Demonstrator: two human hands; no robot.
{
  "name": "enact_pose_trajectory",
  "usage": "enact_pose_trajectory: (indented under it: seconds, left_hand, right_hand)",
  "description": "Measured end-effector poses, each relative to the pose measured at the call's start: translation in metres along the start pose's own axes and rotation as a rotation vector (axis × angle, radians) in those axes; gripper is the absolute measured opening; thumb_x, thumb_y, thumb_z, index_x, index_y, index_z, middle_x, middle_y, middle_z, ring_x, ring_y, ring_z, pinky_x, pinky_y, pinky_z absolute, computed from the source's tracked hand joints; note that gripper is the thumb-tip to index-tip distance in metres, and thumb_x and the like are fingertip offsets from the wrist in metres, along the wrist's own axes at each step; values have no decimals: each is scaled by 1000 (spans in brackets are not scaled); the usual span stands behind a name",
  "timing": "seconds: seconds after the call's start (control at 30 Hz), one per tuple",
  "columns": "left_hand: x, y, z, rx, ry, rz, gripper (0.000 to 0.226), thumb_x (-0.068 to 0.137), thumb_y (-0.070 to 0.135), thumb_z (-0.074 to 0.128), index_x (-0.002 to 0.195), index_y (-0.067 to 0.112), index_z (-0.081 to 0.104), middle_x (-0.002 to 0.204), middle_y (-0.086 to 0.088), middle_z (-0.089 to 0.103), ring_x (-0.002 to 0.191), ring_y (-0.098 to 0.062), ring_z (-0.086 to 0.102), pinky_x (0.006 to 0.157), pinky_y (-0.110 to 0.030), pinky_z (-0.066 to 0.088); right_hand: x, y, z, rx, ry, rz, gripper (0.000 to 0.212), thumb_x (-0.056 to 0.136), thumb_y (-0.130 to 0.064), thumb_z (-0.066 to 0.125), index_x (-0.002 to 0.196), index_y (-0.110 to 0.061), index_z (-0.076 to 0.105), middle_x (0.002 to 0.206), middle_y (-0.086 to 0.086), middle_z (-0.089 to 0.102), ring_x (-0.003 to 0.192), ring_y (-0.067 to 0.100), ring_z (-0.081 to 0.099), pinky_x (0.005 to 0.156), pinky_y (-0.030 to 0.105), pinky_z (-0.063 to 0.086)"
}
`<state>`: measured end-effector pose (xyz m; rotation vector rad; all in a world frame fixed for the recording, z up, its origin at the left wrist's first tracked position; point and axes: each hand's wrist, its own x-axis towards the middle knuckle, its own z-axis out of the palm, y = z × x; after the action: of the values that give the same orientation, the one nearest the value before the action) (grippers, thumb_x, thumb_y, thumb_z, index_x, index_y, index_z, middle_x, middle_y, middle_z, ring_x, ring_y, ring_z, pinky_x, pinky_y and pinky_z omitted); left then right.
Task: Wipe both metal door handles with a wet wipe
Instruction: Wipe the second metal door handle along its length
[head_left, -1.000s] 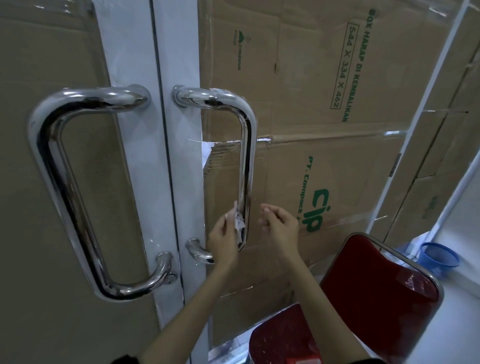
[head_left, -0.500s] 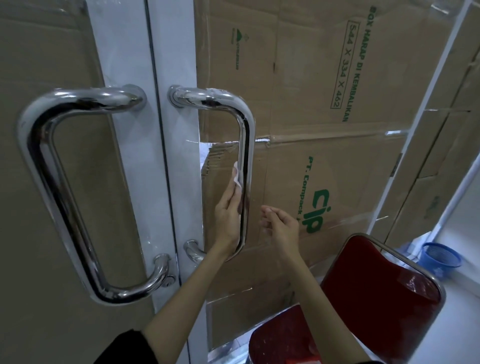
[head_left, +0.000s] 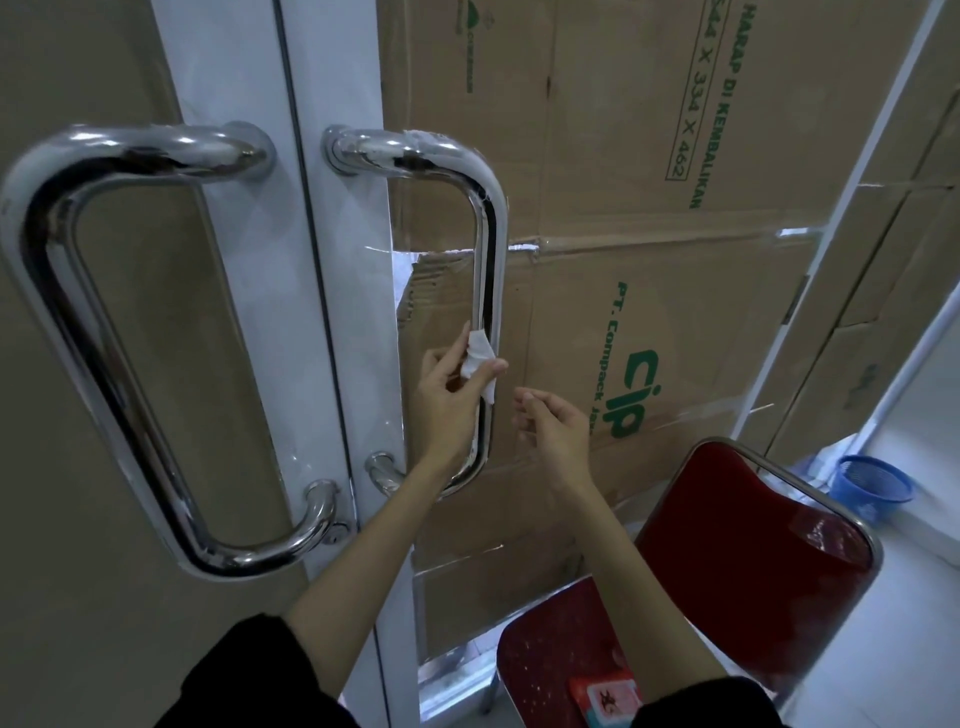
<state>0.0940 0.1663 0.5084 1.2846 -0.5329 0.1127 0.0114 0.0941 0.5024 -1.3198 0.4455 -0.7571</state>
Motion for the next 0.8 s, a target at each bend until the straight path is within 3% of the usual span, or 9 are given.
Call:
enact_pose_trajectory:
  seconds: [0.07, 0.13, 0.17, 0.23, 0.33, 0.47, 0.53, 0.63, 0.8]
  left_hand:
    - [-13, -19, -8, 61, -19, -102, 46, 80, 19, 73, 125, 21, 59, 87, 7, 45, 78, -4, 51, 78, -16, 45]
    - [-24, -38, -24, 191, -96, -170, 12, 84, 18, 69, 94, 12, 72, 80, 4, 47, 75, -8, 51, 72, -20, 42]
    - [-28, -44, -32, 228, -135, -190, 12, 85, 17, 67, 75, 11, 69, 74, 2, 47, 71, -9, 49, 71, -25, 39]
    - [-31, -48, -46, 223, -143, -245, 24, 87, 15, 65, 63, 15, 66, 70, -1, 50, 66, -10, 49, 67, -28, 38]
    - [-28, -22, -54, 92, -157, -281, 14, 90, 21, 61, 82, 17, 72, 84, -16, 65, 77, -21, 59, 74, -34, 49]
    - [-28, 14, -52, -58, -328, -328, 22, 96, 22, 51, 107, 14, 69, 95, -9, 71, 85, -18, 66, 76, -27, 55]
    - [-31, 22, -51, -128, -406, -405, 25, 98, 22, 47, 112, 14, 66, 101, -10, 68, 90, -19, 65, 82, -30, 53]
    - [-33, 21, -52, -156, -418, -482, 28, 98, 21, 44, 114, 10, 64, 107, -13, 66, 98, -21, 62, 94, -36, 49]
    - [-32, 14, -54, -81, -324, -515, 29, 98, 23, 48, 116, 7, 62, 107, -13, 68, 96, -22, 63, 89, -35, 49]
  right_hand:
    - [-3, 8, 0, -13, 3, 22, 14, 94, -10, 54, 95, -8, 67, 73, 1, 60, 66, 8, 53, 54, 8, 44]
    - [-5, 15, -1, -24, 5, 49, 16, 94, -10, 53, 98, -5, 67, 74, 1, 61, 67, 9, 55, 55, 9, 45]
    - [-6, 18, -1, -27, 5, 63, 16, 94, -10, 53, 99, -4, 67, 75, 1, 62, 68, 10, 56, 55, 9, 46]
    - [-8, 22, -2, -16, 11, 84, 18, 94, -11, 53, 103, -2, 67, 78, 0, 63, 68, 9, 58, 55, 10, 46]
    - [-14, 21, -4, 29, -45, 70, 19, 94, -13, 56, 105, -1, 66, 79, 2, 66, 67, 9, 60, 58, 14, 49]
    - [-27, 12, 1, 96, -226, 29, 26, 91, -19, 61, 111, -1, 64, 88, 11, 66, 75, 15, 62, 62, 22, 54]
    - [-29, 7, 2, 101, -274, 34, 27, 90, -18, 62, 113, -3, 62, 89, 7, 66, 77, 16, 63, 62, 23, 54]
    - [-26, 6, -3, 1, -292, 30, 25, 87, -12, 66, 110, -3, 62, 89, 5, 66, 74, 13, 62, 63, 26, 50]
    - [-11, 5, -8, -225, -160, -69, 20, 78, -6, 74, 95, -8, 64, 84, 5, 63, 71, 11, 59, 62, 20, 51]
